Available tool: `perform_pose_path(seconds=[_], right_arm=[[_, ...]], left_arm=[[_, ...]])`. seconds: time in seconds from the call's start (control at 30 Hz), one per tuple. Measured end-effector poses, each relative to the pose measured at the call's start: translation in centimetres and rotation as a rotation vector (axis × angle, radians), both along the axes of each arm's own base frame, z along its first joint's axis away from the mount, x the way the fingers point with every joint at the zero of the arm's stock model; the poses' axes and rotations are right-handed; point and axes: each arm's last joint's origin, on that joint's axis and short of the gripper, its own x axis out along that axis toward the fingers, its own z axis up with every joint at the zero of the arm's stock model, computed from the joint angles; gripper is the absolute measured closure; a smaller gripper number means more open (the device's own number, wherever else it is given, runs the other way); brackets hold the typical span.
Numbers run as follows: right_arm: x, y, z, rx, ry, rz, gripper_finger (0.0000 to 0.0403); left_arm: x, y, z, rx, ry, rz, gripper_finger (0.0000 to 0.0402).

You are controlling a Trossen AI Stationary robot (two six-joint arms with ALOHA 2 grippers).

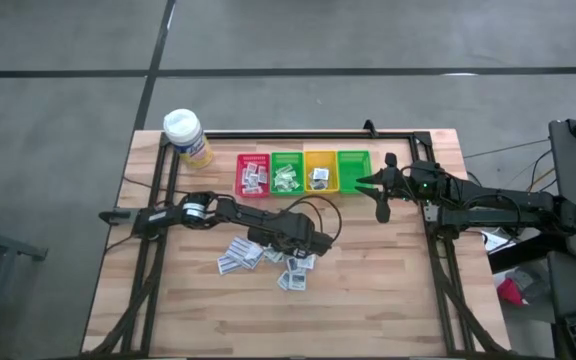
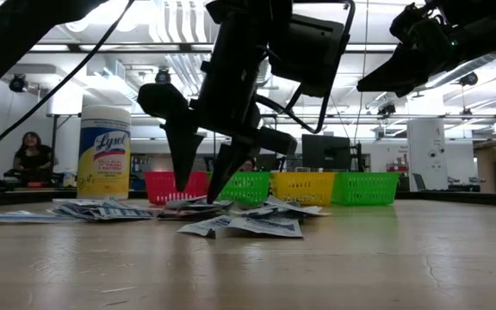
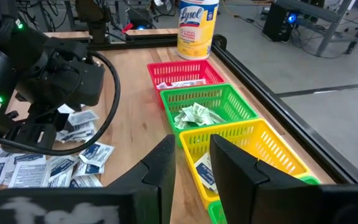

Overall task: Pick & Place First Aid Supplies
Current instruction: Put the alcohol pad into the yellow bin

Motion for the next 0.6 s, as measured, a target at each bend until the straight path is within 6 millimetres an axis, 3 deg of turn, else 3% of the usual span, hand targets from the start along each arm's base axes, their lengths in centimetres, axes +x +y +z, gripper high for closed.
perform_pose_path(seconds=[0.6], right_arm=[[-0.01, 0.0, 0.01, 0.0, -0.001, 0.0, 0.0304]], left_arm=[[-0.41, 0.16, 0.11, 0.043, 0.039, 0.01, 0.0211]])
